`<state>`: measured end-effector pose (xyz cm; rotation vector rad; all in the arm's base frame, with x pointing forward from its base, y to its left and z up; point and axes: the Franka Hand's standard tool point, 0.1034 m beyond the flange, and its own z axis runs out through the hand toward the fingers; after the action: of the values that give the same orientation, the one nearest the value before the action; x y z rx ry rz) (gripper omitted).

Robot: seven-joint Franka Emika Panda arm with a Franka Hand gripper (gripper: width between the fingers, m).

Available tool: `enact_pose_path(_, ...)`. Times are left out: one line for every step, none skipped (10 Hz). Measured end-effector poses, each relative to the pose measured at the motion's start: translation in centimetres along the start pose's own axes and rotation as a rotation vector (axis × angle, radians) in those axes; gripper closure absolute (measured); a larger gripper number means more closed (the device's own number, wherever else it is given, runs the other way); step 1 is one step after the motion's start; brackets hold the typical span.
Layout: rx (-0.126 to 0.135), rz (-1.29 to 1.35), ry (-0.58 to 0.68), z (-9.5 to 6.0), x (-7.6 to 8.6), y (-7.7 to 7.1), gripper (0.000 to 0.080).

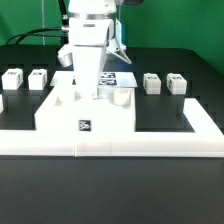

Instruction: Assemble square table

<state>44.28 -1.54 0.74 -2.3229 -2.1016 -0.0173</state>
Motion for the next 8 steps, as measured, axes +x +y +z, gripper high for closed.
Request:
enact_pose_path(-0.008,-0.033,0.012,0.0,1.5,0.6,0.0745)
enact_pose_path(-0.027,-0.063,0.027,0.0,3.3,1.3,0.0745)
enact_pose_path(-0.034,-0.09,0.037,0.0,5.1,1.9,0.0745)
enact_pose_path(-0.036,-0.101,0.04,0.0,6.0,2.4,0.0745)
enact_pose_path(-0.037,-0.091,0.043,0.0,6.9,3.1,0.0745)
enact_pose_path(-0.045,-0.077,0.049,0.0,7.9,3.8,0.0745)
enact_pose_path(-0.045,-0.07,0.05,0.1,8.5,4.3,0.0745)
enact_pose_path(-0.018,-0.068,0.042,0.1,8.5,4.3,0.0745)
